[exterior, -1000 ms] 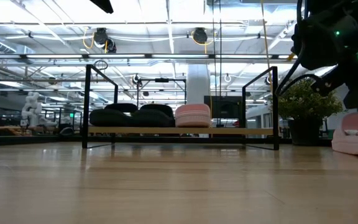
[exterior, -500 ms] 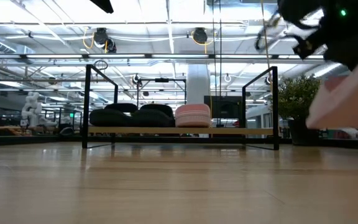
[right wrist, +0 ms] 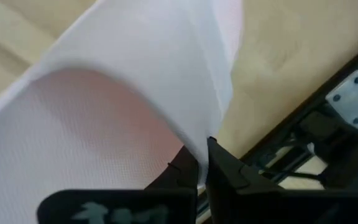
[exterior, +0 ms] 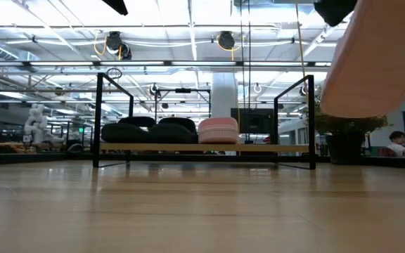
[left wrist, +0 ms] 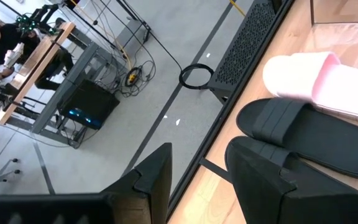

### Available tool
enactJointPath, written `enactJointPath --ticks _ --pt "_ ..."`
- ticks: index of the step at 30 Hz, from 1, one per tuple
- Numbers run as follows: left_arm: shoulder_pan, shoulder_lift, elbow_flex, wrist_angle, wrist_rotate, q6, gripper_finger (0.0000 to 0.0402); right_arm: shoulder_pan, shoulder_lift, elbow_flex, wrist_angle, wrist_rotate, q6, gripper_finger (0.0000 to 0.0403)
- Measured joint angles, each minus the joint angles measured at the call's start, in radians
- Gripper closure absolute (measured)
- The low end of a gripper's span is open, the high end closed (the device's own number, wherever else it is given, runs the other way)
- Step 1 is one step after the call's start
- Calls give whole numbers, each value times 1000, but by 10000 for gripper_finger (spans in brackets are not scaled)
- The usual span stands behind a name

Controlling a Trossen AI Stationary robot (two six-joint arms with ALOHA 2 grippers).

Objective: Pick and place slides into the shelf
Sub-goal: Put the pink slipper on the shelf

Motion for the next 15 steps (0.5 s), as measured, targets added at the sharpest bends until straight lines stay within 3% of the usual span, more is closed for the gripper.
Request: enactJointPath --ticks 10,15 --pt "0 0 0 0 -2 -1 243 28 0 124 48 -7 -4 402" --pt "0 0 0 0 -8 -7 243 33 0 209 155 108 -47 402"
